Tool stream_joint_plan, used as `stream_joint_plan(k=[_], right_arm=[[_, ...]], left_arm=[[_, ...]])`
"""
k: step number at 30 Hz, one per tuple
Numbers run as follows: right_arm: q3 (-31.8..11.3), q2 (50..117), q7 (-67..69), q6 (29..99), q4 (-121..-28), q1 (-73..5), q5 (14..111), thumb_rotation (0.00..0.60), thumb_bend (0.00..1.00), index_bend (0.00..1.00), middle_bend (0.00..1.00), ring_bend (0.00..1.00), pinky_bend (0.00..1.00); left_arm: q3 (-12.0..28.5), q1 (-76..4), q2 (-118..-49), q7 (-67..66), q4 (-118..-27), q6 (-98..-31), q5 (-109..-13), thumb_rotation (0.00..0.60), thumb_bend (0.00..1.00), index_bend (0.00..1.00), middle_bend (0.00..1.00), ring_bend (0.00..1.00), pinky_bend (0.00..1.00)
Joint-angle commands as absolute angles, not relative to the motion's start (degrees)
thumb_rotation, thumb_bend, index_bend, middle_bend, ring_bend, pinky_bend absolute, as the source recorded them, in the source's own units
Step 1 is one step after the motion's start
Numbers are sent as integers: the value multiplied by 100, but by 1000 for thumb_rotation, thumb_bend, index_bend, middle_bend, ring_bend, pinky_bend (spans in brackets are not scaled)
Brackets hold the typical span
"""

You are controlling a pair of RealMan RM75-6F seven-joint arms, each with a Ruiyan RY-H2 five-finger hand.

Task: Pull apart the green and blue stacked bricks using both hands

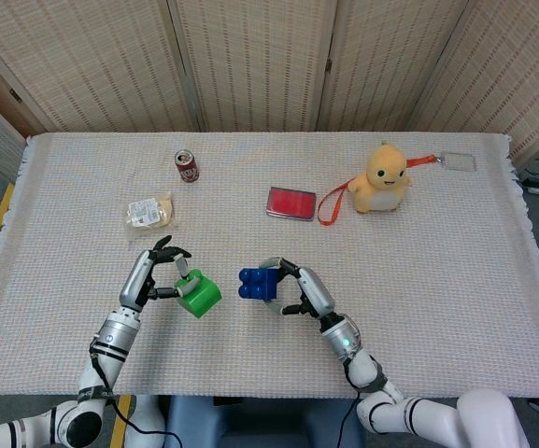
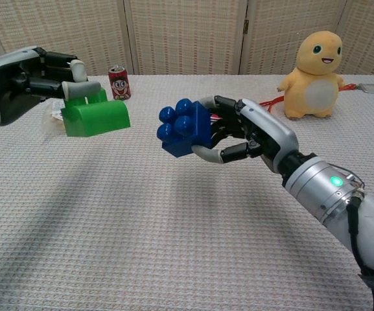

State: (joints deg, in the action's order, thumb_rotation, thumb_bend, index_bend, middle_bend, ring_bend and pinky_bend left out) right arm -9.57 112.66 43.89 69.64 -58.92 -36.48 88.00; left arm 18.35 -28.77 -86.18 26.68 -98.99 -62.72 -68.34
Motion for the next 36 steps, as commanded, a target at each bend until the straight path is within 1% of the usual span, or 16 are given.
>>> stream_joint_plan(k=[1,4,7,12,15,21,29,32,34,35,36], right_arm=[[-888,10724,3599,7023,-6394,-3594,8886,600,362,634,463,444,414],[-917,10356,3055,7009,-6835,-3572,8861,600,362,635,463,444,415],[-944,10028,2487,6883,-7194,-3571,8765,600,362,634,463,444,415],[-944,9713,1550,6501,-7434,-3602,8459,600,362,635,463,444,415],[-895,9719,1142,6323,-7264,-3612,8310,600,362,635,463,444,415],[-892,9821,788,6119,-7037,-3644,8099,600,363,635,463,445,415],[-895,9915,868,6126,-6949,-3648,8099,600,363,635,463,445,415],[-891,9820,826,6065,-7073,-3651,8069,600,362,632,440,428,415],[-864,9699,837,5959,-7223,-3656,8042,600,363,596,401,396,406],[-843,9627,838,5879,-7304,-3662,8020,600,362,544,364,365,386],[-826,9551,828,5797,-7389,-3671,7995,600,362,455,313,325,354]], left_arm=[[1793,-2862,-8580,2571,-9681,-6311,-6870,600,454,686,875,370,0],[1732,-2853,-8678,2541,-9293,-6343,-6873,600,453,687,875,370,0],[1700,-2865,-8754,2670,-8962,-6215,-6788,600,454,686,876,370,0],[1579,-2880,-8947,2783,-8494,-6184,-6929,600,454,686,876,370,0],[1503,-2893,-9117,2877,-8217,-6240,-7098,600,454,687,876,370,0],[1451,-2939,-9370,3257,-7733,-6225,-7287,600,453,687,875,370,0],[1333,-2955,-9584,3927,-7118,-6067,-7459,600,454,686,876,370,0],[1287,-2975,-9677,4120,-6933,-6053,-7557,600,454,683,876,370,0],[1240,-3004,-9736,4276,-6789,-6012,-7639,600,453,661,872,362,0],[1213,-3018,-9751,4344,-6737,-6000,-7691,600,452,635,856,348,0],[1188,-3037,-9758,4404,-6686,-6001,-7757,600,450,605,827,329,0]])
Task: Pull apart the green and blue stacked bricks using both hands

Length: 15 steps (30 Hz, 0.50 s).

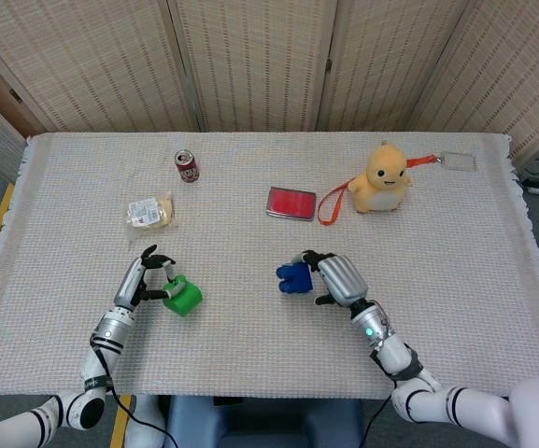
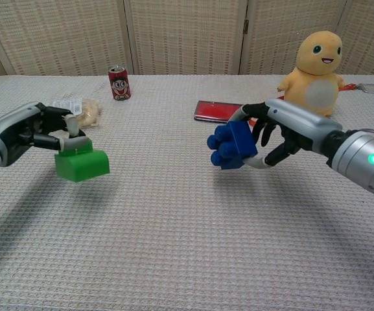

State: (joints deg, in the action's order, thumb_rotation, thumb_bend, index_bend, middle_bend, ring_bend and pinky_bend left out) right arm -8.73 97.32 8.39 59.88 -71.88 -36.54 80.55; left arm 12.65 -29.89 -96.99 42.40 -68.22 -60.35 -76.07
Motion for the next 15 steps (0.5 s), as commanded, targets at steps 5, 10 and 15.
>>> stream_joint_plan(k=[5,10,15], right_arm=[[-737,9114,511,5325,-7804,-3790,7859,600,362,0,10,102,152],[-792,8864,370,5134,-8173,-3845,7665,600,362,0,0,43,57],[-824,8589,651,5155,-8570,-3812,7716,600,362,0,0,50,56]], left_arm=[[1001,-3156,-9711,4764,-6521,-5957,-8135,600,418,412,562,188,0],[851,-3276,-9577,4881,-6463,-5942,-8415,600,335,223,289,23,0],[855,-3290,-9543,4650,-6502,-6008,-8376,600,323,171,231,0,0]])
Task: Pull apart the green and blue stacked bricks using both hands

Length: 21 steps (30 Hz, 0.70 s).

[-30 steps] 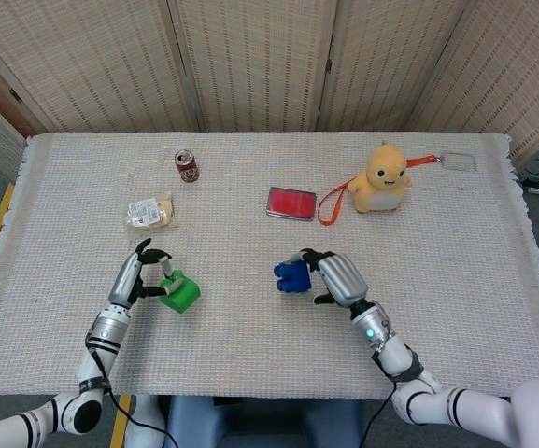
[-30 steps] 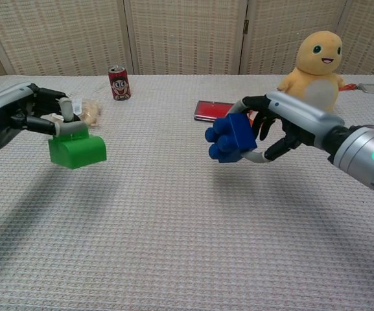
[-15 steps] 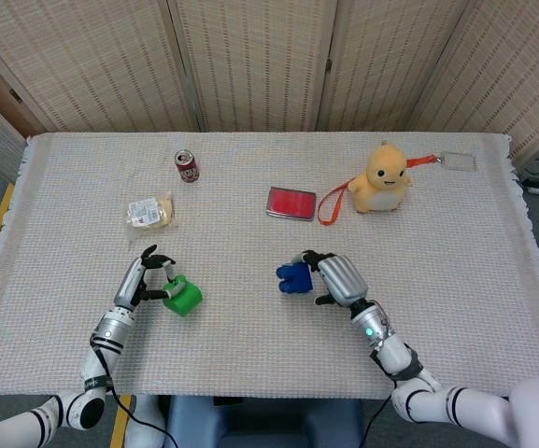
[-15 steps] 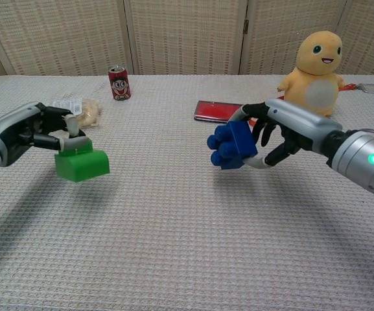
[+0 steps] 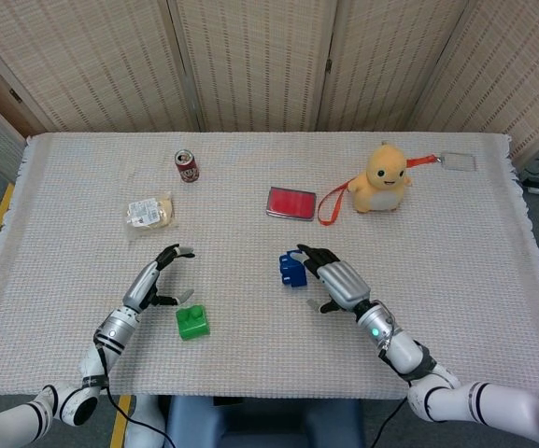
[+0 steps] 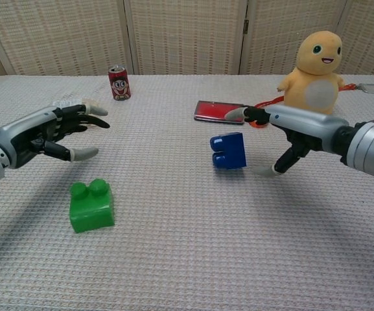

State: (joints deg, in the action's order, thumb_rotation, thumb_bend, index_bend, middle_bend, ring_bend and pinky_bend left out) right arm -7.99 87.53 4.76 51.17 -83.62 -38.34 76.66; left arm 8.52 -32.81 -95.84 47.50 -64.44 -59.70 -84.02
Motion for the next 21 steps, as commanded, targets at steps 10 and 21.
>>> stream_joint_plan(k=[10,21], right_arm=[[-570,7500,486,5848,-9784,-3390,8295,600,362,0,0,24,43],[126,7274,-2799,7897,-10377,-1903,8015,600,362,0,0,0,0]], left_arm=[[530,-3249,-8332,3346,-7668,-6361,-8944,600,324,185,225,0,0],[-155,-1882,-7173,976,-8469,-7635,-8697,600,323,194,204,0,0]])
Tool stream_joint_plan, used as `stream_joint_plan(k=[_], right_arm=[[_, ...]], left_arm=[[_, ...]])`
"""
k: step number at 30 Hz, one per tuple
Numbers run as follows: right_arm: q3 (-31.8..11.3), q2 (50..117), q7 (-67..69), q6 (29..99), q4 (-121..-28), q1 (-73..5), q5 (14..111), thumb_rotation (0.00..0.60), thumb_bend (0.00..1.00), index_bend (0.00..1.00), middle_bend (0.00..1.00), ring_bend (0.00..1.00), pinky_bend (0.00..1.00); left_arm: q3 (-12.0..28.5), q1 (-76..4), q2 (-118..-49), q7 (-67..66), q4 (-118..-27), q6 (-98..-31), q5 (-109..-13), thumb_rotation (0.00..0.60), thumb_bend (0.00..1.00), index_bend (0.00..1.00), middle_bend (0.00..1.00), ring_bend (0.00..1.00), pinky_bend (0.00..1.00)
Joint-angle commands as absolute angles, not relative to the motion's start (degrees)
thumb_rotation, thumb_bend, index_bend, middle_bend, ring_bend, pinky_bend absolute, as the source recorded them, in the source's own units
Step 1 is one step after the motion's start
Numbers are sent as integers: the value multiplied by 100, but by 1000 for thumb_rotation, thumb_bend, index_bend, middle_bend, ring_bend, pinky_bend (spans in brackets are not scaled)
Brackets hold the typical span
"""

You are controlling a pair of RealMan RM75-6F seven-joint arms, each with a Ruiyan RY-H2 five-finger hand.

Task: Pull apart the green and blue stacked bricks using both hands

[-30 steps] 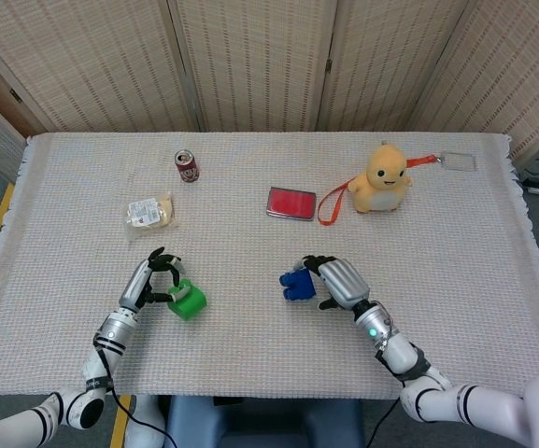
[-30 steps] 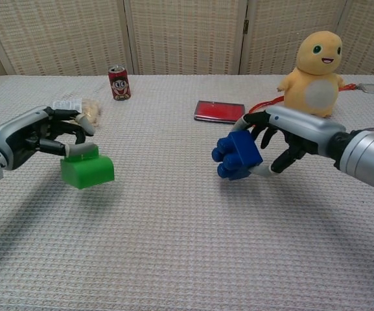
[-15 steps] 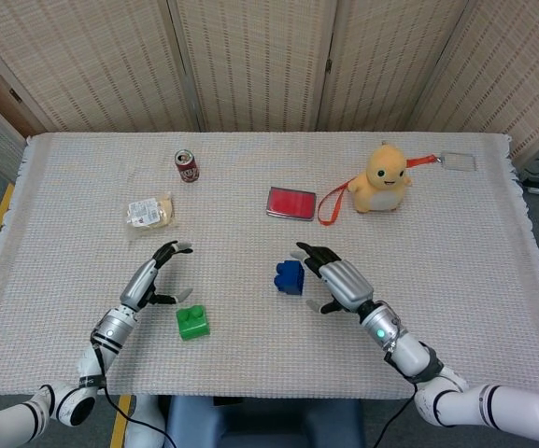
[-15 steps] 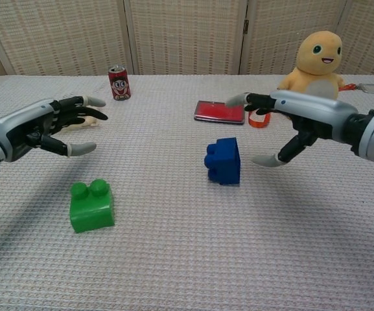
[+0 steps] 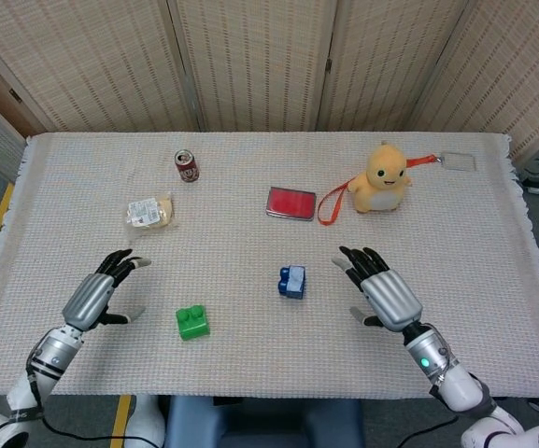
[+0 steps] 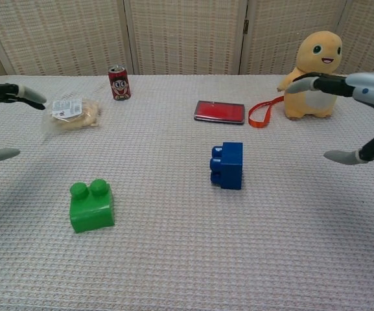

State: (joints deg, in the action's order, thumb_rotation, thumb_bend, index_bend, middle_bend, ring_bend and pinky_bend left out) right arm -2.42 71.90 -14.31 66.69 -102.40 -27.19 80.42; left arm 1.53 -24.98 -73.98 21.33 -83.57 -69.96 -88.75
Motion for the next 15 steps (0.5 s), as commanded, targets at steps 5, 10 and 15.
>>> stream_joint_plan(k=[5,10,15], right_arm=[[272,7662,-2795,8498,-9779,-1459,8334,600,362,0,0,0,0],[174,7601,-2504,8439,-9751,-1399,8311,600,362,0,0,0,0],[-28,7429,-2367,8220,-9814,-1412,7965,600,362,0,0,0,0]], left_arm=[[-55,-1228,-7567,-229,-8152,-8552,-8361,600,322,144,203,0,0],[-60,-1109,-7499,-316,-8268,-8805,-8592,600,321,144,203,0,0],[-124,-1125,-7434,-335,-8286,-8626,-8686,600,321,150,203,0,0]])
